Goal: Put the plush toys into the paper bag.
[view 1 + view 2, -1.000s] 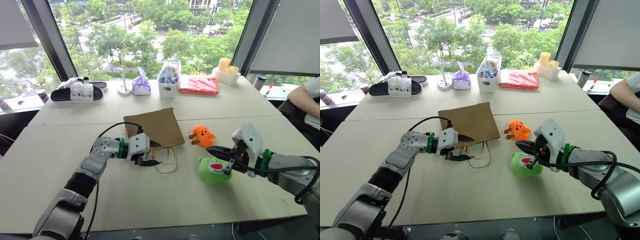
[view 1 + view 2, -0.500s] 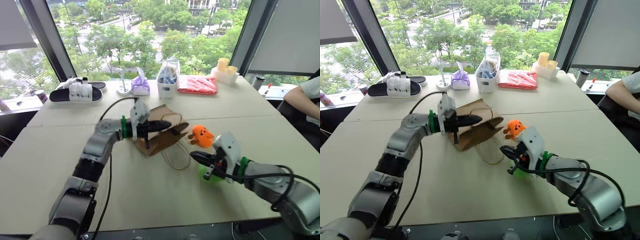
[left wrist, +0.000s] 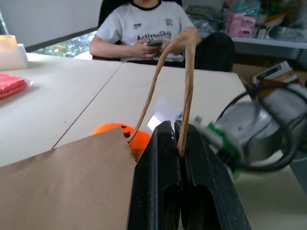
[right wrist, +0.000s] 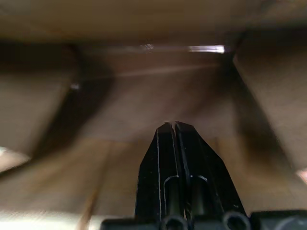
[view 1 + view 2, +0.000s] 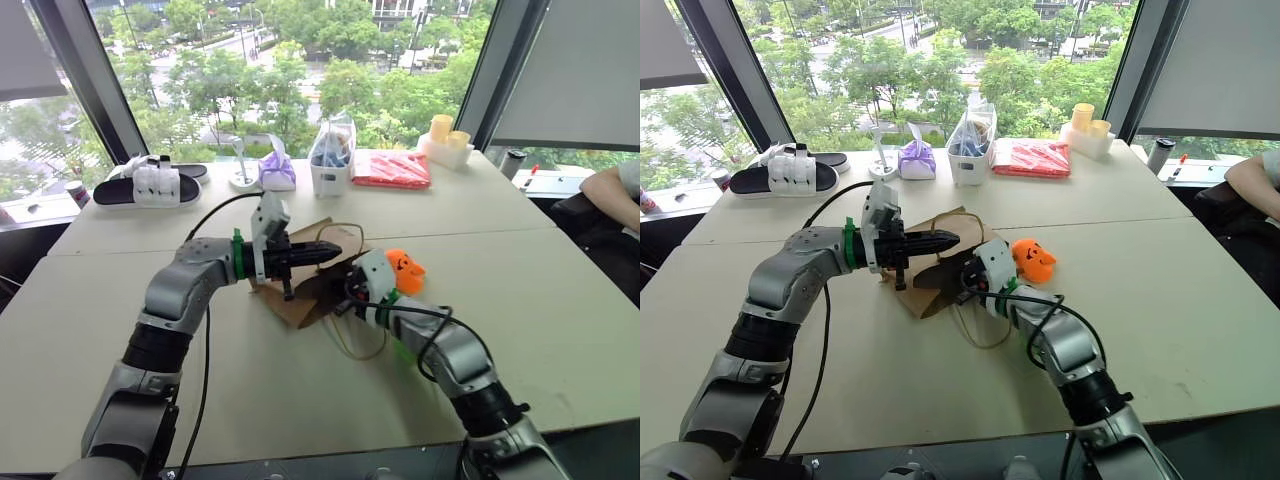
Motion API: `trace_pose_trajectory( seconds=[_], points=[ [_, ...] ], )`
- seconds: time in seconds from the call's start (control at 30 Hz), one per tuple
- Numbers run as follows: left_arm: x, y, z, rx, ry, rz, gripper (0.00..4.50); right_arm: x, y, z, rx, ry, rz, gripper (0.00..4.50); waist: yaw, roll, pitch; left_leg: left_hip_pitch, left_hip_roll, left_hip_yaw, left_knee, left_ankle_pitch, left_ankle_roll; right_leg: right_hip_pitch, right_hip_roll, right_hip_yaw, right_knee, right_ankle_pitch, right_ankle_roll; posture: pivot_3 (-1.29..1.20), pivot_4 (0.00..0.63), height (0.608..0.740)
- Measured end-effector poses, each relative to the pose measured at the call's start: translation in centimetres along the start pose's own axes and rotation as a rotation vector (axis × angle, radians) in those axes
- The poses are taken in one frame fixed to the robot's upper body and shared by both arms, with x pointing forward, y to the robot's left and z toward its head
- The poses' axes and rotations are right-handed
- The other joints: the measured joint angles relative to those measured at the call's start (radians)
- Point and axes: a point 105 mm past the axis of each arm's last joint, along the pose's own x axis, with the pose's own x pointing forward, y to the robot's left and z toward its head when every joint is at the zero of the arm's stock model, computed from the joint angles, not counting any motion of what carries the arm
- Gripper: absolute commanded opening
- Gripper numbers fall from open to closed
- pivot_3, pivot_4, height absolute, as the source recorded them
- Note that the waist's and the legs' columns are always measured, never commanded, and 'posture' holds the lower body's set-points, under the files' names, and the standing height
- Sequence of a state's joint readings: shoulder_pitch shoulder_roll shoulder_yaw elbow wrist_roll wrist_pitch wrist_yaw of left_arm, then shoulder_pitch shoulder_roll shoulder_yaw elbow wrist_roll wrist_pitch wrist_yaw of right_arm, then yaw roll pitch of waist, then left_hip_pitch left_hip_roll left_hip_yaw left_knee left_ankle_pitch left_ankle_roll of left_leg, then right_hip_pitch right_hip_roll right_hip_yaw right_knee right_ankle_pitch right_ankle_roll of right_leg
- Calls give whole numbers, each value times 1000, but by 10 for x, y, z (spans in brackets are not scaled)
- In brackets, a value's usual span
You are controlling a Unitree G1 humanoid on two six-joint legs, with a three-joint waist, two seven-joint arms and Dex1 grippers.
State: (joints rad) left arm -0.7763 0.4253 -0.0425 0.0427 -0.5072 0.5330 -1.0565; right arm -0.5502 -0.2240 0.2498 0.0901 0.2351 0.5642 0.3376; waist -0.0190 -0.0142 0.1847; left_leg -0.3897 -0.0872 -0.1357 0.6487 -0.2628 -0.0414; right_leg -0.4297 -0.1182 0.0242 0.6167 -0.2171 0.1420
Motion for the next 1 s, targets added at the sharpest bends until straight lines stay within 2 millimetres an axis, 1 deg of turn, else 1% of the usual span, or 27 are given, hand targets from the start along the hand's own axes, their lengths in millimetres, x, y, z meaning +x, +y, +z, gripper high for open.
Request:
trace_pose_trajectory(
  seconds=[0.03, 0.07, 0.1, 0.13, 0.2, 0.27, 0.3, 0.37, 0.43, 0.5, 0.57, 0.67, 0.73, 0.8, 0.87, 0.93, 1.0],
  points=[
    [0, 1, 1, -2, -5, 5, 20, 2, 1, -3, 4, 6, 1, 0, 0, 0, 0, 0, 0, 0, 0, 0, 0, 0, 0, 0, 0, 0, 0, 0, 150, 740],
    [-3, 3, 6, 2, -21, 25, 20, 6, 5, -11, 5, 35, 11, 0, 0, 0, 0, 0, 0, 0, -1, 0, -1, -1, 0, 0, 0, 0, 0, 0, 150, 740],
    [-5, 9, 10, -8, -36, 58, 20, 8, 8, -12, -7, 33, 11, 0, 0, 0, 0, 0, 0, -1, 0, 0, -1, -1, 0, 0, 0, 0, 0, 0, 150, 740],
    [-10, 20, 20, -8, -63, 115, 20, 9, 12, -16, -20, 38, 13, 0, -1, 0, 0, 0, 0, -1, 0, 1, -1, -1, 0, 0, 0, 0, 0, 0, 150, 740],
    [-25, 40, 48, 36, -110, 213, 20, 11, 17, -19, -39, 32, 16, 0, -4, 0, 0, 0, 0, -1, -1, 1, -1, -1, 1, 0, 2, 0, 0, 0, 150, 740],
    [-36, 50, 74, 89, -161, 265, 20, 11, 18, -20, -56, 29, 14, 0, -6, 0, 0, 1, 0, -1, -1, 1, -1, -1, 1, 0, 2, 0, 0, 0, 150, 740],
    [-39, 54, 81, 102, -177, 282, 20, 11, 18, -20, -63, 29, 13, 0, -6, 0, 0, 1, 0, -1, -1, 1, -1, -1, 1, 0, 2, 0, 0, 0, 150, 740],
    [-46, 64, 86, 89, -199, 322, 20, 11, 18, -20, -75, 27, 11, 0, -6, 0, 0, 1, 0, -1, -1, 1, -2, -1, 1, 0, 3, 0, 0, 0, 150, 740],
    [-48, 68, 83, 66, -198, 336, 20, 11, 19, -20, -78, 28, 11, 0, -7, 0, 0, 1, 0, -1, -1, 1, -2, -1, 1, 0, 3, 0, 0, 0, 150, 740],
    [-47, 64, 80, 60, -198, 314, 20, 10, 19, -20, -77, 26, 8, 0, -12, 0, 0, 1, 0, -1, -1, 1, -2, -1, 0, 0, 3, 0, 0, 0, 150, 740],
    [-42, 51, 70, 54, -185, 266, 20, 9, 18, -18, -68, 24, 7, 0, -17, 0, 0, 1, 0, -2, -1, 1, -2, -1, 0, 0, 3, 0, 0, 0, 150, 740],
    [-31, 35, 46, -3, -150, 205, 20, 1, 15, -14, -51, 23, -9, 0, -19, 0, 0, -1, 0, -3, -1, 1, -2, -2, 0, 0, 3, 0, 0, 0, 150, 740],
    [-25, 24, 28, -41, -119, 168, 20, -11, 10, 3, -69, -5, -28, 0, -20, 0, 0, -1, 0, -4, -1, 1, -2, -4, 0, 1, 4, 0, 0, 0, 150, 740],
    [-21, 15, 15, -65, -91, 142, 20, -28, 4, 29, -91, -69, -55, 0, -19, 0, 0, -1, 0, -4, -1, 1, -2, -4, 0, 1, 5, 0, 0, 0, 150, 740],
    [-19, 10, 11, -67, -80, 127, 20, -47, -2, 47, -122, -103, -79, 0, -18, 0, 0, -1, 0, -4, -1, 0, 0, -4, 0, 1, 5, 0, 0, 0, 150, 740],
    [-19, 8, 12, -59, -82, 117, 20, -70, -2, 55, -115, -109, -80, 0, -13, 0, 0, -1, 0, -4, -1, -1, 1, -4, 0, 1, 4, 0, 0, 0, 150, 740],
    [-20, 5, 9, -71, -78, 107, 0, -93, -3, 60, -101, -111, -86, 534, -4, 0, 0, -1, 0, -3, -1, -2, 3, -4, 0, 1, 4, 0, 0, 0, 150, 740]
  ],
)
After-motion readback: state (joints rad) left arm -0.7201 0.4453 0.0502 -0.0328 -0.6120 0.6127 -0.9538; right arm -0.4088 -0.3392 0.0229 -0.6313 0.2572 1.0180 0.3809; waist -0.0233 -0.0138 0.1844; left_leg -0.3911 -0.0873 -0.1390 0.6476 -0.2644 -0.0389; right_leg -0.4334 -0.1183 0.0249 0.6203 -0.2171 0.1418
